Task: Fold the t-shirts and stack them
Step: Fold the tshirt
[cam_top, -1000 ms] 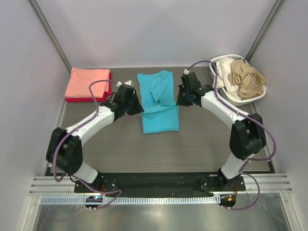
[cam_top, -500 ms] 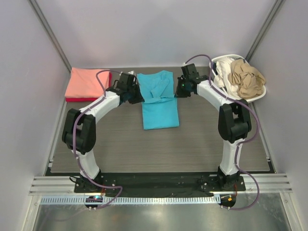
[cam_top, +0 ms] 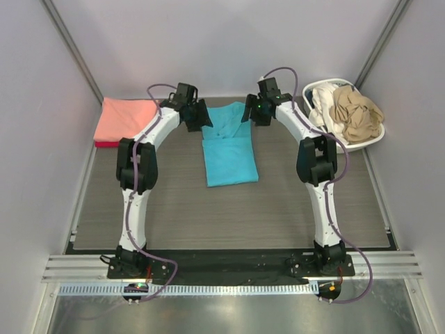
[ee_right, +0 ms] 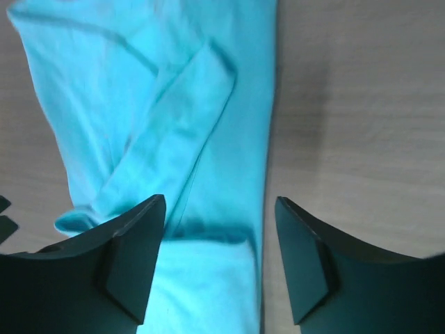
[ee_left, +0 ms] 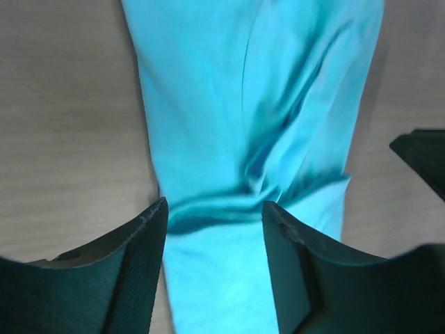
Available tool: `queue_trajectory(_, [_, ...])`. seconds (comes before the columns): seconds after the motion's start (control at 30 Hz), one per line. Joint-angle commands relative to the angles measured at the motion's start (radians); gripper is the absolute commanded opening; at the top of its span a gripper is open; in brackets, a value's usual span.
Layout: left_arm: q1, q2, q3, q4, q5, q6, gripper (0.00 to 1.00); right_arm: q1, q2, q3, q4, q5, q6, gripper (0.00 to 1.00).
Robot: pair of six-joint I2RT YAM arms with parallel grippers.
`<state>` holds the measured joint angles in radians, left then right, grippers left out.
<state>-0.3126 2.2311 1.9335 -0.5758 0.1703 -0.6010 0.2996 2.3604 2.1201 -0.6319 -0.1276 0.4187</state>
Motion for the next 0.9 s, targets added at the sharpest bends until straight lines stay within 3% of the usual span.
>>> queue_trajectory(0.0, [0.035,0.109,0.339,-0.311,0.046,0.047,0.59,-0.056,0.059,0.292,-0.168,0.000,-0.006,0.71])
queue_trajectory(0.03, [0.035,0.136,0.472,-0.359,0.035,0.058,0.61,-0.057,0.045,0.291,-0.172,0.000,-0.017,0.72])
queue_trajectory(0.1, [0.033,0.081,0.451,-0.331,0.029,0.060,0.62,-0.059,-0.065,0.165,-0.148,0.017,-0.023,0.73])
queue_trajectory(0.17, [0.032,-0.079,0.195,-0.230,0.049,0.035,0.63,-0.057,-0.171,0.008,-0.105,0.013,-0.023,0.73])
queue_trajectory(0.2, [0.030,-0.132,0.109,-0.138,0.060,0.026,0.63,-0.057,-0.282,-0.178,-0.045,0.000,-0.017,0.73])
queue_trajectory(0.37, [0.000,-0.388,-0.427,0.023,0.101,-0.003,0.63,-0.050,-0.558,-0.760,0.136,-0.150,0.037,0.73])
queue_trajectory(0.47, [-0.025,-0.533,-0.629,0.148,0.120,-0.042,0.63,-0.045,-0.653,-0.955,0.204,-0.205,0.046,0.72])
queue_trajectory(0.6, [-0.045,-0.654,-0.910,0.293,0.110,-0.111,0.62,-0.043,-0.664,-1.071,0.293,-0.286,0.052,0.69])
queue_trajectory(0.87, [-0.074,-0.697,-1.097,0.448,0.120,-0.174,0.60,-0.043,-0.590,-1.111,0.389,-0.334,0.068,0.65])
